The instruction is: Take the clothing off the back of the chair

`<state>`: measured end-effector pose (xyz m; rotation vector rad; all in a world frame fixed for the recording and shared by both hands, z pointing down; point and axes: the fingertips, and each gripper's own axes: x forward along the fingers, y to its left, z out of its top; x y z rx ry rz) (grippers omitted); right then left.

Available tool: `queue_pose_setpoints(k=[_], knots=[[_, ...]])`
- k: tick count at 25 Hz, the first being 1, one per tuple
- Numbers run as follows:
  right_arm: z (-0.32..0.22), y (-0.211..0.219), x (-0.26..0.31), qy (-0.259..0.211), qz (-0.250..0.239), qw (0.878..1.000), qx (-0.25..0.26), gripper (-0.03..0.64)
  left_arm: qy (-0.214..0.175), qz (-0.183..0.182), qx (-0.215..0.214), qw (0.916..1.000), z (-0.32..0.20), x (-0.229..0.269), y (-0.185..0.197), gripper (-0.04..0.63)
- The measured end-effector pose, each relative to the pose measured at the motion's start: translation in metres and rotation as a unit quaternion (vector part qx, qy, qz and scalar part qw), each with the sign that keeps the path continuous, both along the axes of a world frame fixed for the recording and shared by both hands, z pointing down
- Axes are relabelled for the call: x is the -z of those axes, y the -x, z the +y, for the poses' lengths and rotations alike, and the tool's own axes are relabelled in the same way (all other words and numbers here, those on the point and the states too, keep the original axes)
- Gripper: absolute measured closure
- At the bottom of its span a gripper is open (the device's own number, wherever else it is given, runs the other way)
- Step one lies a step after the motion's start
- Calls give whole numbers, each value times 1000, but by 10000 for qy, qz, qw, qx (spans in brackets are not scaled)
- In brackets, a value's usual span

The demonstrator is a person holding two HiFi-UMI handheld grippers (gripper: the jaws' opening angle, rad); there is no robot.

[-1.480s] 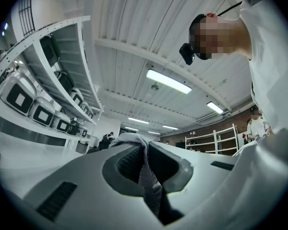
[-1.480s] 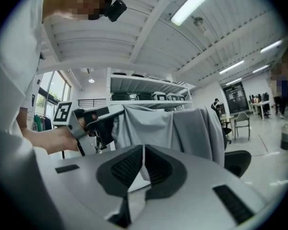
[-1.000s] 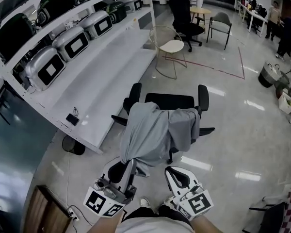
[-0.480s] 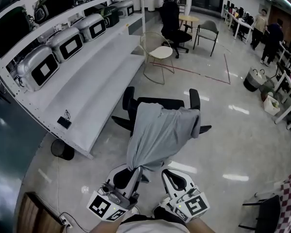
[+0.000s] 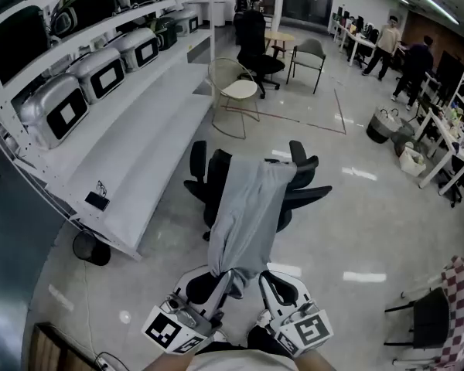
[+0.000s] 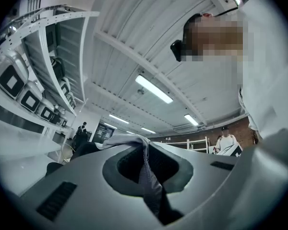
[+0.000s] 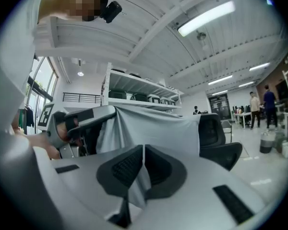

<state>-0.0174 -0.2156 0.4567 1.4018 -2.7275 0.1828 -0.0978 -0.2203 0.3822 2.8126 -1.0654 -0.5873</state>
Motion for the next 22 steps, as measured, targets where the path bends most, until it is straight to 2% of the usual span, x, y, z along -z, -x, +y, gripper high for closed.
queue_pose_setpoints(k=[12,22], knots=[[52,15,-2,151,324,9989,-304,597,15,423,-483,9979,41,2,10,569],[79,13,7,10,225,9997,38,598,-113,338,-401,9986,79,13,-2,569]])
